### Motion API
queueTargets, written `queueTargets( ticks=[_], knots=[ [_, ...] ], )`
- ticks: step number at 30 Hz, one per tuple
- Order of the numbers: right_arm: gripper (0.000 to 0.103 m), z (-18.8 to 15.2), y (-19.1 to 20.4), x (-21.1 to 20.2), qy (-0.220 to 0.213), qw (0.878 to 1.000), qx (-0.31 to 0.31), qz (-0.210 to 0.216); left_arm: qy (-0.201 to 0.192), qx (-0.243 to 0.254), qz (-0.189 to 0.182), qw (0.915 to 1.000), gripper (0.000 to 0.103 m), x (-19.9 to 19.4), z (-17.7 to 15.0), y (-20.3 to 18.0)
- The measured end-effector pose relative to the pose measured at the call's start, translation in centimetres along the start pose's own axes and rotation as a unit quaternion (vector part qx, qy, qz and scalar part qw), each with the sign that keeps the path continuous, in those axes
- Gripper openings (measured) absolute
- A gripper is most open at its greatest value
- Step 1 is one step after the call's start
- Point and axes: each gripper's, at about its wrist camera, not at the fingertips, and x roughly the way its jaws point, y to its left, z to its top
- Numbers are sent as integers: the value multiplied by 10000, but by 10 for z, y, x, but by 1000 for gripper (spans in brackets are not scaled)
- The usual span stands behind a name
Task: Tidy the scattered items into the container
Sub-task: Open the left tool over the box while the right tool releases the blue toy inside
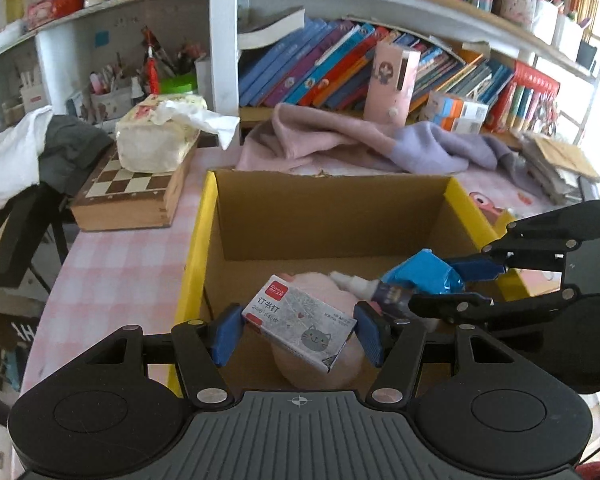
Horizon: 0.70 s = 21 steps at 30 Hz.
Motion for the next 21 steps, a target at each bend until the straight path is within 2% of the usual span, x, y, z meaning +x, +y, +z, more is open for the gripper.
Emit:
queueTargets(
  ticks=[6,11,14,21],
  knots=[
    [26,12,-11,30,268,9990,-361,-54,124,384,-93,9991,60,27,30,-1],
    [26,23,-17,58,619,9949,-794,-8,721,603,-193,9954,60,73,46,-6],
    [26,27,-19,72,815,9917,-997,65,904,1144,-84,9893,60,85,44,-18],
    [26,28,-18,85,1032,9878,-1151,208,1077,1123,-129,9877,61,94,44,-19]
  ],
)
